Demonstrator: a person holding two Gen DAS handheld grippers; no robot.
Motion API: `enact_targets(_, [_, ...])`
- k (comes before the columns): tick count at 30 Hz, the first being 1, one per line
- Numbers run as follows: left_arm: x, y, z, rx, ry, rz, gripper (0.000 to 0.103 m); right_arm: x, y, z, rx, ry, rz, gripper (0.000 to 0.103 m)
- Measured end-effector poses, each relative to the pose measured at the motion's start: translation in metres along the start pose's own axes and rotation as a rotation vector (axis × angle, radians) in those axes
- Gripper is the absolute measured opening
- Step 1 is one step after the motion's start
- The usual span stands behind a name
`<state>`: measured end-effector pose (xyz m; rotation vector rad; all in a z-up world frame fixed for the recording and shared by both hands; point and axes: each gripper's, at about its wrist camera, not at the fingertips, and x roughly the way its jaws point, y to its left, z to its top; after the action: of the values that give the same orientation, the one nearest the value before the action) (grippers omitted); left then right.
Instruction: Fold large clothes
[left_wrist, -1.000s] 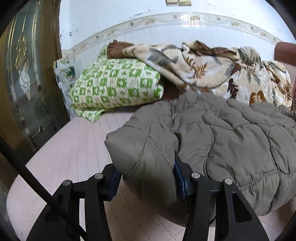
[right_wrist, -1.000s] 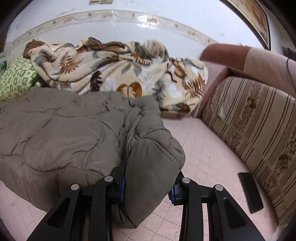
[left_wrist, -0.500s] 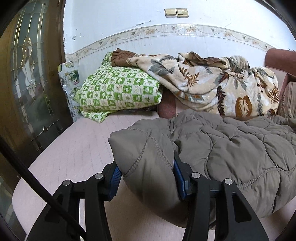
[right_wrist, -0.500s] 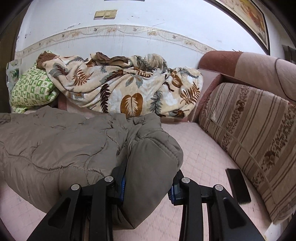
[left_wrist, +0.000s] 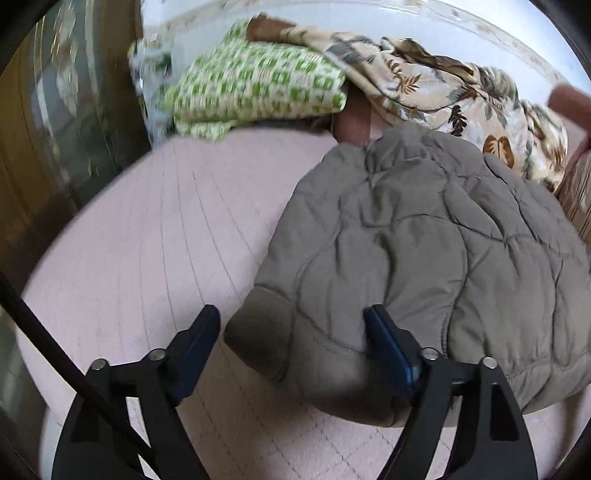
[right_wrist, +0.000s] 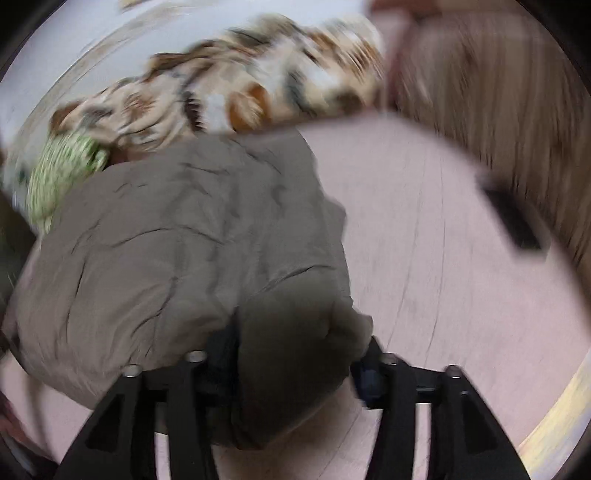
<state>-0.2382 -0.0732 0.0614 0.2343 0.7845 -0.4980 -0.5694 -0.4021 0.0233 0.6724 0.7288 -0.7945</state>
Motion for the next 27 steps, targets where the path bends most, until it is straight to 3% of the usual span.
enact_targets(3, [-0.007,0.028,-0.004,-0.124,0.008,-0.071,0.087,-0.005,-0.043,-0.005,0.247,0.032,0.154,0.075])
enact_targets(5, [-0.014,0.046,-0.009,-0.22,-0.012,-0.076,0.089,-0.015,-0.054,-0.007,0.292,0.006,0.156,0.076])
enact_targets(6, [-0.019,0.05,-0.01,-0.241,-0.042,-0.02,0.089,-0.024,-0.057,-0.008,0.295,-0.029,0.122,0.076])
enact_targets(8, [-0.028,0.052,-0.006,-0.229,-0.097,0.049,0.089,-0.038,-0.057,-0.009,0.276,-0.097,0.033,0.076])
enact_targets(10, [-0.041,0.049,-0.005,-0.222,-0.172,0.054,0.089,-0.054,-0.057,-0.007,0.263,-0.172,-0.037,0.076])
enact_targets(13, [-0.049,0.033,-0.001,-0.166,-0.23,-0.002,0.089,-0.07,-0.043,-0.001,0.2,-0.271,0.029,0.075])
enact_targets(15, [-0.05,0.014,-0.002,-0.098,-0.242,-0.048,0.089,-0.074,-0.023,0.0,0.117,-0.292,0.073,0.064])
enact_targets(18, [-0.037,-0.01,-0.001,-0.016,-0.209,-0.085,0.089,-0.054,0.0,0.002,0.055,-0.215,0.11,0.051])
enact_targets(23, [0.01,-0.02,-0.003,0.022,-0.028,-0.021,0.089,-0.015,-0.003,-0.001,0.085,-0.072,0.068,0.051])
enact_targets(27, [0.018,-0.019,-0.005,0.02,0.005,-0.019,0.092,0.002,-0.015,-0.005,0.146,0.016,0.09,0.051])
